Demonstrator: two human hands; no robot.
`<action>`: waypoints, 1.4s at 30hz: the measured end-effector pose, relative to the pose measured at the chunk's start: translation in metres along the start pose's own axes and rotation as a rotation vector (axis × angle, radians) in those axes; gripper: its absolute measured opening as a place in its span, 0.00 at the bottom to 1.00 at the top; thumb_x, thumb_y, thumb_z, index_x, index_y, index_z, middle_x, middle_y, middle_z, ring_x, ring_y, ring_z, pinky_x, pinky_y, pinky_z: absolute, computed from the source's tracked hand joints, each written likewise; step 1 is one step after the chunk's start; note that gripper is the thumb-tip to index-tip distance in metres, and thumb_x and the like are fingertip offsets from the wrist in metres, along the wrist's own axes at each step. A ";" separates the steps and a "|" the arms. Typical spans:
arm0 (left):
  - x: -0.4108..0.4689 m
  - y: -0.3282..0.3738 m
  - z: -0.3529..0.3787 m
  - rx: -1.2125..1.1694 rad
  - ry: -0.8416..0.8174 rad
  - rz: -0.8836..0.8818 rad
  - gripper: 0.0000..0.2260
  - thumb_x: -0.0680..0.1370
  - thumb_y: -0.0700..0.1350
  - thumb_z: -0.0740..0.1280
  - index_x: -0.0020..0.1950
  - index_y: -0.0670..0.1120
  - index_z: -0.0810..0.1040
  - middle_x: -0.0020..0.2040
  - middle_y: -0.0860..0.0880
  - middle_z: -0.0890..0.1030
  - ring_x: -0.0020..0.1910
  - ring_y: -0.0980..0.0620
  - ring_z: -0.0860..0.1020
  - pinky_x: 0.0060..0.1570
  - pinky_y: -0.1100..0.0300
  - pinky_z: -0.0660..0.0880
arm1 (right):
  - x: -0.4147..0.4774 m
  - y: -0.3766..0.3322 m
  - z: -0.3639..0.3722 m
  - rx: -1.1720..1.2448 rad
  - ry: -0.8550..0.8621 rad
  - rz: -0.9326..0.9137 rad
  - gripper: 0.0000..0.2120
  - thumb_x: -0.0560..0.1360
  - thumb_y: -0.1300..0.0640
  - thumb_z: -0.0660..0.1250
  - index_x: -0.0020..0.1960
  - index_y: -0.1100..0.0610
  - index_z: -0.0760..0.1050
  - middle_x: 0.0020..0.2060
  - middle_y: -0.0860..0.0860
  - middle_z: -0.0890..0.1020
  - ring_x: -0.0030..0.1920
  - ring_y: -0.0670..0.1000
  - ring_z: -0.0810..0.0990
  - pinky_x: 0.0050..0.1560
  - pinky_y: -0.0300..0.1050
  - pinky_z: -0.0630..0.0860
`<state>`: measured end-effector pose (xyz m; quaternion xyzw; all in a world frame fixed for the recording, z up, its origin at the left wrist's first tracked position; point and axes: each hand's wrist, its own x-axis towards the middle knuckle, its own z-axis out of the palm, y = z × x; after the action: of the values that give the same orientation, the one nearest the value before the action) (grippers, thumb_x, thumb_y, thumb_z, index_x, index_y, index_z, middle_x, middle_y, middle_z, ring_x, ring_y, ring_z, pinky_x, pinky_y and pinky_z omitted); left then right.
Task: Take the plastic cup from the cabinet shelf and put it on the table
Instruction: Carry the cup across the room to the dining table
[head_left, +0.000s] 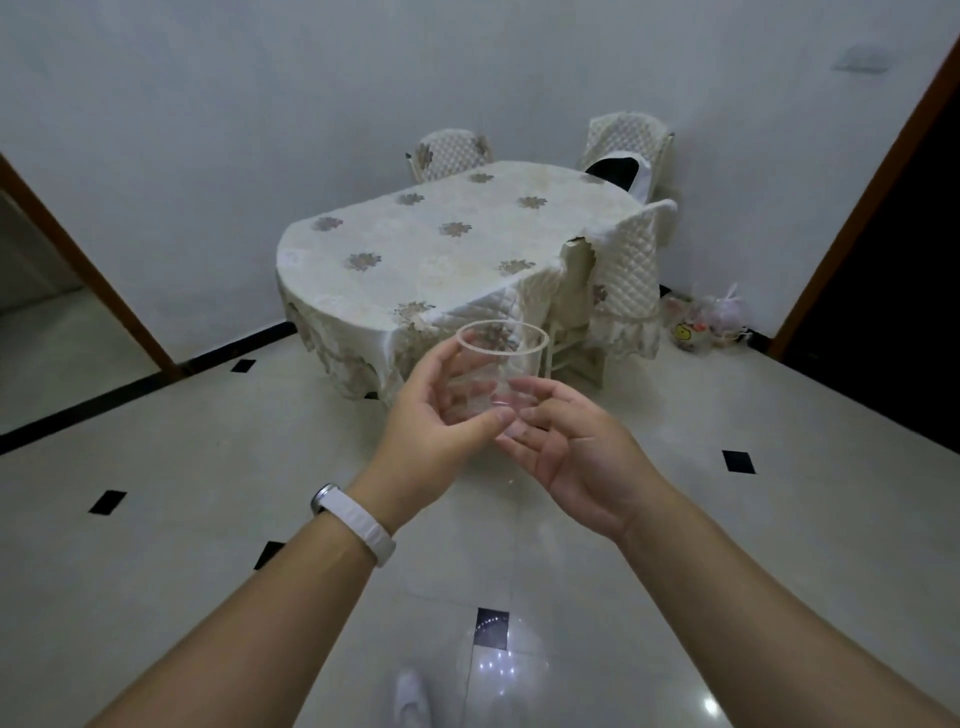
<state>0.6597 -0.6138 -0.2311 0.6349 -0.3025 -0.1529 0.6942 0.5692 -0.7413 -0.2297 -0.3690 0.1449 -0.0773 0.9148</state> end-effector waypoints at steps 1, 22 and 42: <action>0.009 -0.005 -0.010 -0.010 0.007 0.001 0.29 0.68 0.35 0.73 0.65 0.55 0.71 0.62 0.48 0.78 0.58 0.48 0.80 0.52 0.55 0.79 | 0.015 0.004 0.006 -0.015 0.010 0.001 0.16 0.75 0.73 0.58 0.60 0.63 0.73 0.47 0.60 0.82 0.42 0.53 0.84 0.48 0.46 0.80; 0.230 -0.064 -0.249 -0.028 -0.002 -0.011 0.31 0.70 0.37 0.74 0.69 0.51 0.67 0.64 0.46 0.76 0.59 0.48 0.79 0.55 0.56 0.79 | 0.312 0.046 0.142 -0.151 0.085 -0.017 0.16 0.73 0.70 0.60 0.59 0.64 0.74 0.56 0.64 0.78 0.48 0.57 0.81 0.51 0.48 0.78; 0.484 -0.151 -0.257 0.046 0.064 -0.156 0.29 0.69 0.41 0.74 0.66 0.57 0.69 0.62 0.49 0.77 0.58 0.51 0.80 0.51 0.58 0.78 | 0.578 -0.033 0.082 -0.104 0.102 0.112 0.15 0.73 0.73 0.59 0.58 0.64 0.74 0.52 0.62 0.80 0.49 0.59 0.77 0.54 0.50 0.79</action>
<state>1.2164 -0.7223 -0.2719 0.6768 -0.2333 -0.1791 0.6749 1.1414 -0.8552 -0.2706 -0.4030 0.2157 -0.0372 0.8887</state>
